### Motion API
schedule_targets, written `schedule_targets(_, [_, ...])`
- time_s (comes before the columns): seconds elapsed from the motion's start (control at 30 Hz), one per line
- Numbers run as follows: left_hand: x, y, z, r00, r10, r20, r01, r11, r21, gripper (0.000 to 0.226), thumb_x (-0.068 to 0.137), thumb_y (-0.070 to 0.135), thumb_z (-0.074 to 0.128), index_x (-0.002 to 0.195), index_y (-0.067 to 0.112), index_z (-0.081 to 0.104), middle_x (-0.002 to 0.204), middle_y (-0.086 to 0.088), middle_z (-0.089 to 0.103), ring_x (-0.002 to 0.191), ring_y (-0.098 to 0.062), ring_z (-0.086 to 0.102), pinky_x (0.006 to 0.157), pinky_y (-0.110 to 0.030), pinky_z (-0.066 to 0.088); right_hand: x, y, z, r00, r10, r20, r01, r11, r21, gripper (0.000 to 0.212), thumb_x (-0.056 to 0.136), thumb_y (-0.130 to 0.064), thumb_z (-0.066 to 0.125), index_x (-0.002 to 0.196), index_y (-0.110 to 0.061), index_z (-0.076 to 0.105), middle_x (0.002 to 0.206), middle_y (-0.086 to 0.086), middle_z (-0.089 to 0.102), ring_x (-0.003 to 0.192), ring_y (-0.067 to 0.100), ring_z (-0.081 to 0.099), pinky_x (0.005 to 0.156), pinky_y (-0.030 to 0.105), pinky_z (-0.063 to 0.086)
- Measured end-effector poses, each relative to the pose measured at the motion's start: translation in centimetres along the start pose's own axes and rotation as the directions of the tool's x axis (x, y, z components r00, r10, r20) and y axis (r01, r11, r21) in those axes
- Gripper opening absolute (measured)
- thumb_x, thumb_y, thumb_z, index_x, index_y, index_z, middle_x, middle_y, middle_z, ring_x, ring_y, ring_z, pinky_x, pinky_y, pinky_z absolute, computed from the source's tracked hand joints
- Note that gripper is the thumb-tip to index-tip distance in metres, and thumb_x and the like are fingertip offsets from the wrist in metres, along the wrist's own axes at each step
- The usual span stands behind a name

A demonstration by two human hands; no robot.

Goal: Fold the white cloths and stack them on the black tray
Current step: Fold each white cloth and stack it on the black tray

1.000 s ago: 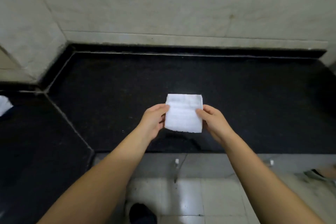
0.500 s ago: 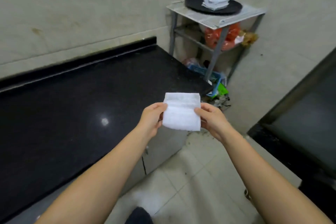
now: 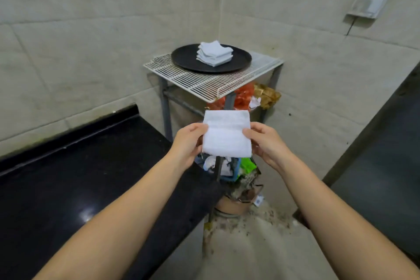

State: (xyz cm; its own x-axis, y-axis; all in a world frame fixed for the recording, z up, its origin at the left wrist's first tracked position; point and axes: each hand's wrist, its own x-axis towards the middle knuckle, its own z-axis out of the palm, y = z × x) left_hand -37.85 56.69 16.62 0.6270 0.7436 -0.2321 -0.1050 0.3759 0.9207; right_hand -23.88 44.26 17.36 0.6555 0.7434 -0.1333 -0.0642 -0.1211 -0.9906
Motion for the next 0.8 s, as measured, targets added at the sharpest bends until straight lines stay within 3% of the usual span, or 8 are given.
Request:
schedule_targets(0.03, [1.9,1.2,0.8,1.000,0.027,-0.002,-0.027,0.999,0.028,0.014,0.094,0.011,0.052,0.086,0.010,0.064,0.083,-0.007,0.063,0.071,-0.016,0.059,0.060,-0.026,0.050,2.0,-1.1,-0.4,1.000,-0.020,0.003,0.020,1.000,0.006,0.016,0.094,-0.009,0.054,0.087,-0.017,0.065,0.087,0.000,0.068,0.068,0.009,0.063,0.053,0.021,0.049])
schedule_targets(0.13, [6.6,4.3,2.5,0.993,0.115,-0.006,-0.113,0.983,0.143,0.019,0.093,0.012,0.053,0.077,0.010,0.064,0.079,-0.010,0.059,0.067,-0.018,0.054,0.057,-0.029,0.043,7.9,-3.9,-1.4,0.996,-0.084,0.024,0.084,0.996,-0.031,0.013,0.092,-0.009,0.057,0.089,-0.018,0.066,0.095,0.003,0.069,0.083,0.018,0.064,0.068,0.028,0.051])
schedule_targets(0.2, [9.7,6.4,3.6,0.984,0.180,-0.003,-0.177,0.969,0.174,0.022,0.093,0.011,0.053,0.072,0.011,0.060,0.074,-0.008,0.057,0.063,-0.016,0.053,0.051,-0.025,0.043,11.9,-6.0,-1.9,0.991,-0.124,0.053,0.128,0.989,-0.078,0.014,0.091,-0.009,0.057,0.086,-0.019,0.065,0.091,0.000,0.069,0.082,0.017,0.064,0.073,0.029,0.051])
schedule_targets(0.33, [16.7,10.5,6.1,0.960,0.277,-0.038,-0.265,0.945,0.194,0.013,0.094,0.007,0.051,0.084,0.008,0.060,0.074,-0.002,0.059,0.056,-0.006,0.058,0.046,-0.017,0.048,21.3,-10.7,-2.8,0.964,-0.229,0.136,0.255,0.942,-0.218,0.010,0.090,-0.010,0.060,0.095,-0.017,0.065,0.086,0.000,0.066,0.081,0.018,0.064,0.077,0.033,0.052])
schedule_targets(0.47, [25.0,13.7,8.8,0.939,0.310,-0.150,-0.268,0.931,0.248,0.009,0.093,0.008,0.052,0.101,0.006,0.057,0.087,-0.008,0.062,0.067,-0.014,0.060,0.047,-0.021,0.051,32.0,-14.3,-3.5,0.940,-0.272,0.205,0.324,0.898,-0.298,0.015,0.090,-0.011,0.060,0.105,-0.014,0.062,0.083,-0.002,0.062,0.078,0.016,0.061,0.068,0.025,0.049])
schedule_targets(0.53, [28.9,15.0,10.1,0.924,0.311,-0.222,-0.257,0.936,0.242,0.003,0.093,0.007,0.052,0.093,0.009,0.054,0.082,-0.007,0.059,0.064,-0.014,0.057,0.045,-0.020,0.049,37.3,-15.7,-3.6,0.936,-0.249,0.247,0.321,0.892,-0.317,0.012,0.090,-0.012,0.060,0.101,-0.017,0.061,0.087,-0.001,0.064,0.080,0.015,0.061,0.071,0.028,0.050])
schedule_targets(0.67, [35.3,16.3,11.4,0.890,0.291,-0.350,-0.209,0.944,0.255,0.015,0.092,0.006,0.052,0.079,0.012,0.048,0.071,-0.005,0.051,0.056,-0.014,0.049,0.038,-0.017,0.043,46.0,-17.2,-3.0,0.916,-0.232,0.328,0.343,0.876,-0.339,0.017,0.089,-0.009,0.059,0.104,-0.016,0.063,0.080,-0.005,0.062,0.074,0.011,0.058,0.068,0.023,0.047])
schedule_targets(0.8, [38.6,15.5,10.7,0.838,0.281,-0.469,-0.150,0.943,0.297,0.007,0.089,0.008,0.054,0.087,0.009,0.048,0.071,-0.006,0.049,0.055,-0.015,0.048,0.038,-0.018,0.044,50.8,-16.1,-1.7,0.872,-0.176,0.457,0.372,0.845,-0.384,0.011,0.087,-0.008,0.060,0.094,-0.017,0.064,0.076,-0.005,0.062,0.072,0.012,0.058,0.069,0.026,0.046])
